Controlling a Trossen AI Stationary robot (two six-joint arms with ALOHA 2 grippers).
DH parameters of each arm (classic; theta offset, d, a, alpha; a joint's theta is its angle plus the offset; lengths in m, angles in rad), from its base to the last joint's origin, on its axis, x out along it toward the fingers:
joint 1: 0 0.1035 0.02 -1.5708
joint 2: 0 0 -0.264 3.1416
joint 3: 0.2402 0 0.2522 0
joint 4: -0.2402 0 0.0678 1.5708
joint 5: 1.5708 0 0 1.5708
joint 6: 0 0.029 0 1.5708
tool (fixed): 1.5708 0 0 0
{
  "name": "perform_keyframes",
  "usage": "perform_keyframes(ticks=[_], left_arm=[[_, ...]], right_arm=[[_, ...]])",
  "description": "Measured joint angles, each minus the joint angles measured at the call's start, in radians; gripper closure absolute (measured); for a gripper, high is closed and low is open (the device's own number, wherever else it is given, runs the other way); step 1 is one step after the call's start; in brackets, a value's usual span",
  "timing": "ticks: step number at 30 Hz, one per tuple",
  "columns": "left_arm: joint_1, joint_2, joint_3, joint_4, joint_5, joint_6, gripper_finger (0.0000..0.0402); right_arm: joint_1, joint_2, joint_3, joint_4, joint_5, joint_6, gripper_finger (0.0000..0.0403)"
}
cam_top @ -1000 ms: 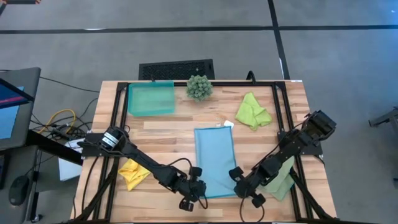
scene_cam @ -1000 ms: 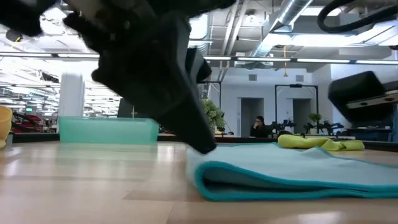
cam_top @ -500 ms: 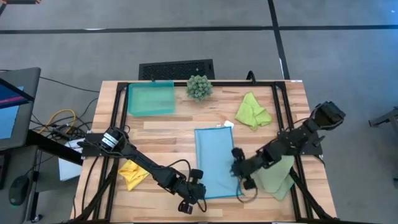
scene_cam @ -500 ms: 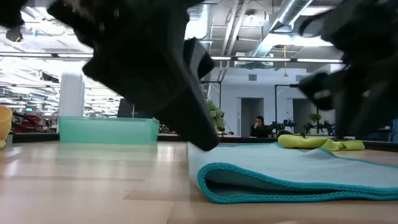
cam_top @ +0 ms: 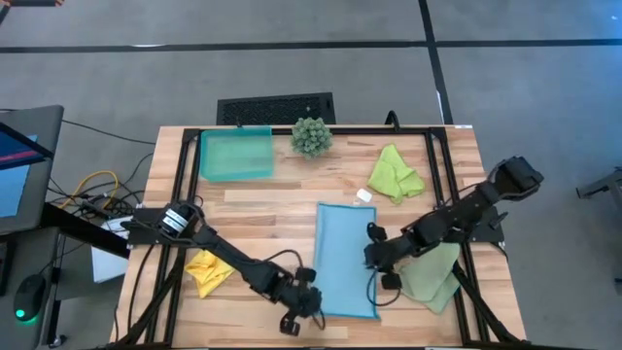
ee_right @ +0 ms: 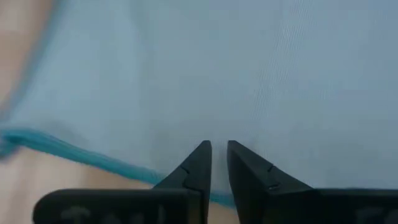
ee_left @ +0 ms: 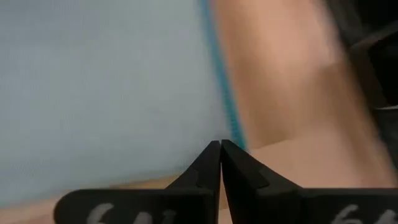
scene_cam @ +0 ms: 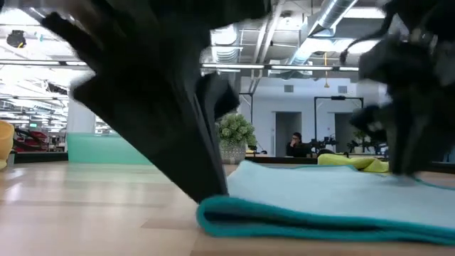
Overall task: Fold microfiber towels
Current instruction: Fold the blue microfiber cloth
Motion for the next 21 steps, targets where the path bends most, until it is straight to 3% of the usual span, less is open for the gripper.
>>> perform_keyframes(ticks=[3,7,12,15,21], left_arm=[[-0.014,-0.013,0.017,0.015,-0.075,0.054,0.0395],[0.003,-0.011,0.017,0.035,-0.263,0.111,0.0395],[0.07,-0.011,0.01,0.115,-0.351,0.147,0.0395],[0.155,-0.01,0.013,0.182,-0.337,0.182,0.0395],[0.365,-0.005,0.011,0.171,-0.318,0.15,0.0395]], right_arm=[[-0.003,-0.057,-0.007,0.014,0.133,-0.034,0.0332],[-0.052,-0.069,-0.053,0.006,0.326,-0.018,0.0333],[-0.183,-0.033,-0.122,0.019,0.332,0.049,0.0333],[-0.241,-0.002,-0.141,0.083,0.332,0.049,0.0333],[-0.25,0.022,-0.146,0.11,0.305,-0.011,0.0333]])
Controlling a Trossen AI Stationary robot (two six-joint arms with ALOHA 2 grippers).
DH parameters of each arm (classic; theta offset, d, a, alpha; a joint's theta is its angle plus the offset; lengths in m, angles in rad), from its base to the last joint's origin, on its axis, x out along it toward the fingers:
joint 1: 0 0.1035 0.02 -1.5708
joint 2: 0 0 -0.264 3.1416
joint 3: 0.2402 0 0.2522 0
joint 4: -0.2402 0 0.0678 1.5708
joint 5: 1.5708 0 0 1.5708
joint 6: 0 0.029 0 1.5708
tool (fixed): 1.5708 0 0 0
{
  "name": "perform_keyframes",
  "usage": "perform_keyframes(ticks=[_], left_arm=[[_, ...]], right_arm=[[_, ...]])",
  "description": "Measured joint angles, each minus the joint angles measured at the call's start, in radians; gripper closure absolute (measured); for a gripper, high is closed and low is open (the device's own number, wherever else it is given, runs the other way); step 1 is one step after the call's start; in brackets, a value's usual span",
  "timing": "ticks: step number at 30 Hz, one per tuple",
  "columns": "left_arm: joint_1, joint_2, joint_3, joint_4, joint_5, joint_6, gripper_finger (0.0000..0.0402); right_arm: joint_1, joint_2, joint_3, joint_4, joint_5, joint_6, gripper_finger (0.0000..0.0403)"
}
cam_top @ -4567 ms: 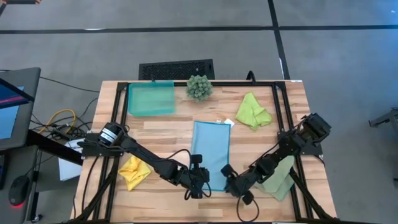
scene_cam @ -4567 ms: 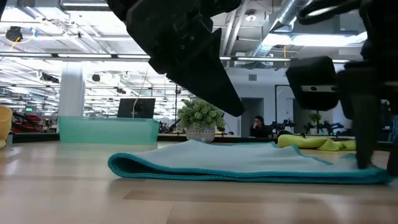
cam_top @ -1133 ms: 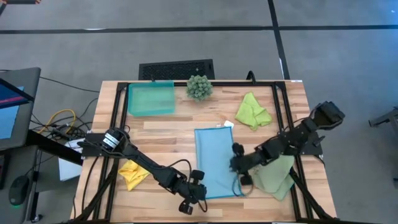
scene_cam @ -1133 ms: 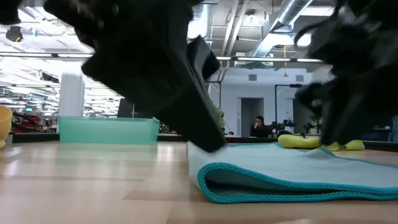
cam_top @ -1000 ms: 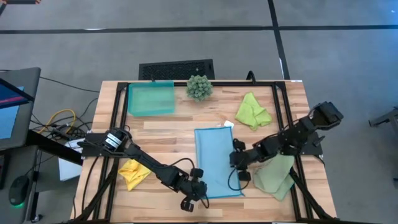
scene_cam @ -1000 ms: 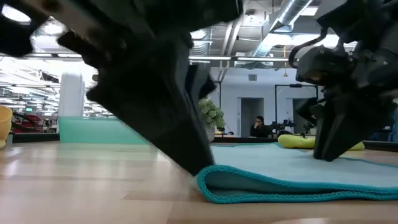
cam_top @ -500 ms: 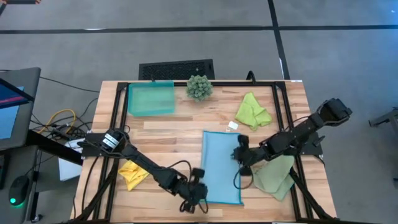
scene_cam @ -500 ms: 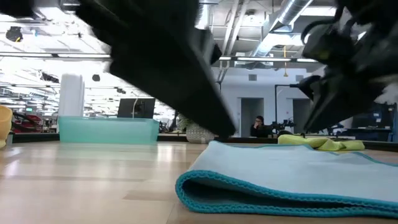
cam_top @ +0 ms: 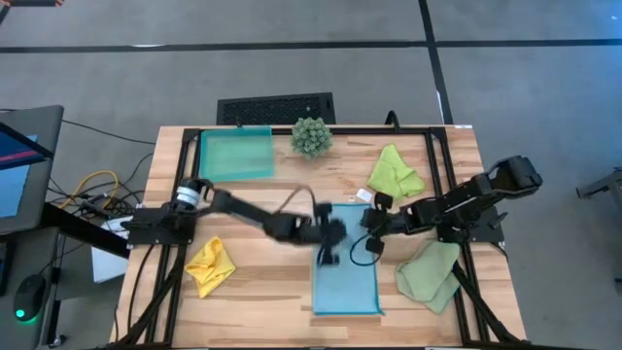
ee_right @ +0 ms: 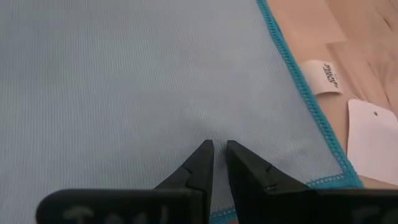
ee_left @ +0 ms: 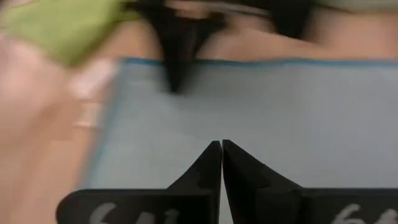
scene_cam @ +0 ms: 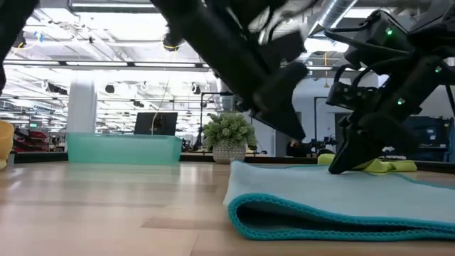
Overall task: Fold microfiber towels
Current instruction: Fold the blue microfiber cloth
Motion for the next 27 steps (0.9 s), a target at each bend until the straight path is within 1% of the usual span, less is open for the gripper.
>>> perform_keyframes(ticks=[5,8,10,13,16,20,25,27], left_arm=[[0.134,0.0,0.0,-0.005,0.008,-0.033,0.0395],[0.166,0.0,0.0,-0.097,0.031,-0.092,0.0395],[0.163,0.0,0.0,-0.158,0.027,-0.113,0.0395],[0.133,0.0,0.0,-0.202,-0.006,-0.129,0.0395],[0.094,-0.008,0.0,-0.228,-0.014,-0.183,0.0395],[0.054,-0.011,0.0,-0.225,-0.019,-0.18,0.0395],[0.079,-0.002,-0.01,-0.24,-0.021,-0.196,0.0395],[0.095,-0.002,-0.045,-0.192,-0.026,-0.203,0.0395]], right_arm=[[0.049,-0.007,-0.002,0.03,-0.015,-0.032,0.0333],[0.073,-0.007,-0.003,0.031,-0.016,-0.046,0.0333],[0.083,-0.007,-0.003,0.031,-0.016,-0.046,0.0333],[0.085,-0.007,-0.003,0.032,-0.016,-0.041,0.0333],[0.085,-0.007,-0.003,0.032,-0.016,-0.041,0.0333],[0.085,-0.006,-0.003,0.037,-0.015,-0.039,0.0333],[0.085,-0.003,-0.006,0.079,-0.011,-0.046,0.0333],[0.085,-0.002,-0.006,0.101,-0.013,-0.069,0.0333]])
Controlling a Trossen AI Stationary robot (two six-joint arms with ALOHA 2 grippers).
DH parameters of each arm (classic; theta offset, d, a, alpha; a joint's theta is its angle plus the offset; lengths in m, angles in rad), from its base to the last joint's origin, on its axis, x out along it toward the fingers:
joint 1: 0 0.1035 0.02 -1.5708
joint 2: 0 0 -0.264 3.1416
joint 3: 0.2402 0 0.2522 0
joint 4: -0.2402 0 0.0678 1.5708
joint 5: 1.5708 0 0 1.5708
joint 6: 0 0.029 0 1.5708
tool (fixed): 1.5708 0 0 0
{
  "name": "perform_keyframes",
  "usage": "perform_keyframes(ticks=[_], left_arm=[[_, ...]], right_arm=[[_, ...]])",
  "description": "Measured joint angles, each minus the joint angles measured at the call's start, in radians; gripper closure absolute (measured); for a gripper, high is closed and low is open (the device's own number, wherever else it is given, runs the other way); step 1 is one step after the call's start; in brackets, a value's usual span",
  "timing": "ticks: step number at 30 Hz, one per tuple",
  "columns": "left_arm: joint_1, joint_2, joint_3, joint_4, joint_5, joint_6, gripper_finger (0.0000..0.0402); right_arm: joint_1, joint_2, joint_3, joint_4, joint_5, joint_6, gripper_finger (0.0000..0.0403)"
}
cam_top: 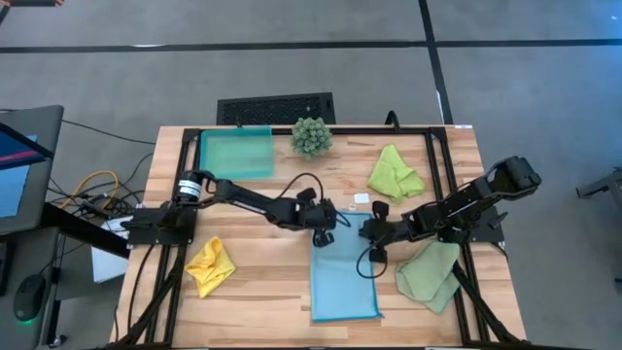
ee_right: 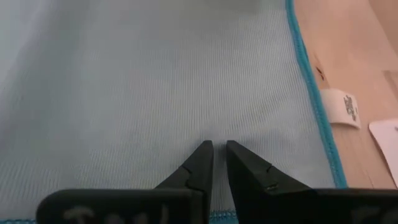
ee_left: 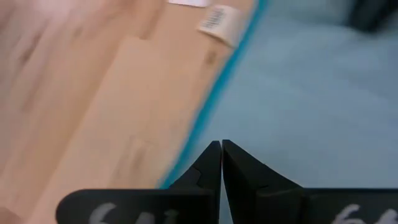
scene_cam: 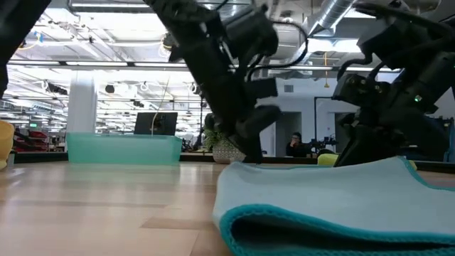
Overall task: Fold microfiber towels
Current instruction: Fold the blue microfiber cloth
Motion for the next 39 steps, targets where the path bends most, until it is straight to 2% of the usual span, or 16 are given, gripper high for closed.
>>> perform_keyframes(ticks=[3,7,10,14,17,19,23,27,31,33,36,39], left_arm=[[0.02,-0.004,-0.055,0.031,-0.003,-0.024,0.0395],[0.044,-0.012,-0.103,0.061,-0.027,-0.055,0.0395],[0.046,-0.021,-0.109,0.047,-0.089,-0.066,0.0395],[0.025,-0.051,-0.115,0.018,-0.216,-0.087,0.0395],[-0.001,-0.089,-0.112,-0.016,-0.327,-0.107,0.0395],[-0.027,-0.11,-0.112,-0.028,-0.36,-0.104,0.0395],[-0.098,-0.189,-0.11,-0.021,-0.353,-0.014,0.0395],[-0.201,-0.216,-0.111,0.013,-0.337,0.047,0.0395],[-0.306,-0.196,-0.109,0.184,-0.4,0.163,0.0395],[-0.345,-0.169,-0.111,0.248,-0.414,0.206,0.0395],[-0.385,-0.116,-0.111,0.367,-0.455,0.231,0.0395],[-0.409,-0.058,-0.109,0.428,-0.429,0.24,0.0395]], right_arm=[[0.0,0.0,0.0,0.033,0.029,-0.049,0.0333],[0.0,0.0,0.002,0.051,0.159,-0.104,0.0333],[0.001,-0.013,0.015,0.05,0.26,-0.119,0.0333],[0.024,-0.048,0.034,0.013,0.276,-0.087,0.0333],[0.066,-0.074,0.048,-0.005,0.247,-0.045,0.0333],[0.107,-0.088,0.049,-0.001,0.166,-0.04,0.0333],[0.201,-0.084,0.053,0.059,0.003,-0.024,0.0333],[0.296,-0.036,0.053,0.148,-0.035,-0.026,0.0325],[0.357,0.021,0.054,0.278,-0.079,-0.102,0.0293],[0.372,0.053,0.082,0.289,-0.096,-0.115,0.0269],[0.394,0.107,0.146,0.192,-0.1,-0.118,0.0232],[0.427,0.175,0.232,0.057,-0.101,-0.153,0.0204]])
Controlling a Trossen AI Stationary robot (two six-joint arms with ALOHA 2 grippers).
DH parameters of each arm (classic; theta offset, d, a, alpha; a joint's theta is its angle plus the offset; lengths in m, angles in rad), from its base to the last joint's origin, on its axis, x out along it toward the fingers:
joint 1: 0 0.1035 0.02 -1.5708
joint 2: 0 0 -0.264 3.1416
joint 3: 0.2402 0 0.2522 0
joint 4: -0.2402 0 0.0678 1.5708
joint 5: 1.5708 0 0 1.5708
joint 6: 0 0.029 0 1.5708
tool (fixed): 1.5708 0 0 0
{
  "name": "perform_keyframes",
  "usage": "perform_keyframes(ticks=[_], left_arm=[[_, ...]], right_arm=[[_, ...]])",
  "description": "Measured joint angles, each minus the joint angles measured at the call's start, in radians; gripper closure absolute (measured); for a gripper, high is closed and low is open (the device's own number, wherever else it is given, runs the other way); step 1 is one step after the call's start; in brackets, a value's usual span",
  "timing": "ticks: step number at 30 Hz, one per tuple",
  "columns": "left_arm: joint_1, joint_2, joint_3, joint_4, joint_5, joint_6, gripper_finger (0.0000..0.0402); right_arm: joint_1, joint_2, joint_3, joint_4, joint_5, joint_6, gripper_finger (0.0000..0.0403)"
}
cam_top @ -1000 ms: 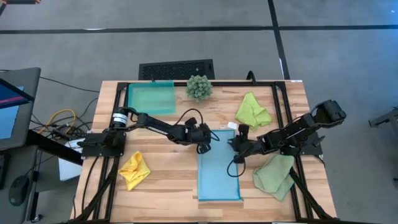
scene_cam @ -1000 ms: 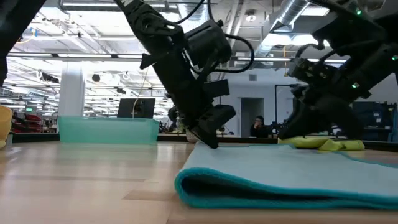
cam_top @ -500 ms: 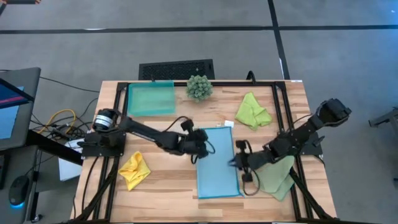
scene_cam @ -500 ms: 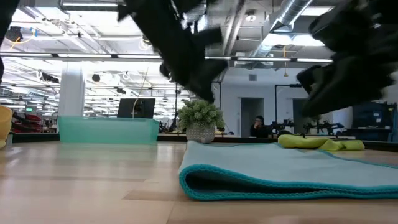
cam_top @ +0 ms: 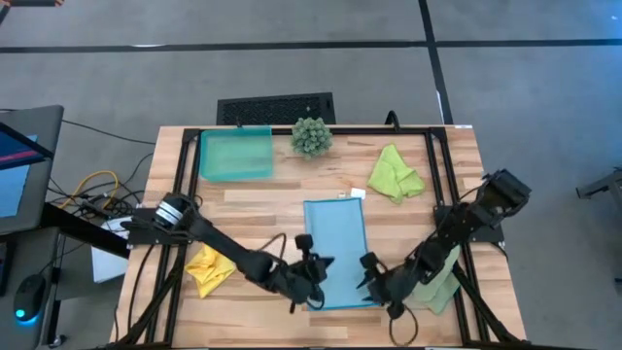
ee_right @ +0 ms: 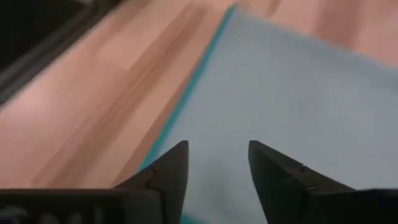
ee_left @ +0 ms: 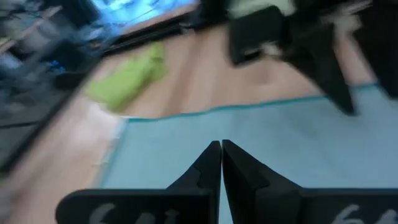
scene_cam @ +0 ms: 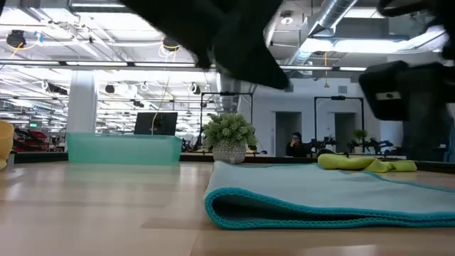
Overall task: Fold microfiber towels
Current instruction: Fold the blue microfiber cloth
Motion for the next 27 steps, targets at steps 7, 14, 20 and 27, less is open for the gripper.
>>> perform_keyframes(ticks=[7,14,20,27], left_arm=[[-0.061,0.078,0.003,0.087,-0.021,0.081,0.0395],[-0.122,0.075,0.099,0.083,0.038,0.116,0.0395],[-0.154,0.075,0.118,-0.006,0.092,0.098,0.0394],[-0.158,0.075,0.118,-0.145,0.255,0.046,0.0329]], right_arm=[[0.094,0.105,0.194,-0.252,0.01,0.02,0.0188],[0.145,0.164,0.251,-0.339,0.08,0.136,0.0224],[0.132,0.185,0.253,-0.349,0.073,0.21,0.028],[0.131,0.184,0.251,-0.351,0.059,0.226,0.0334]])
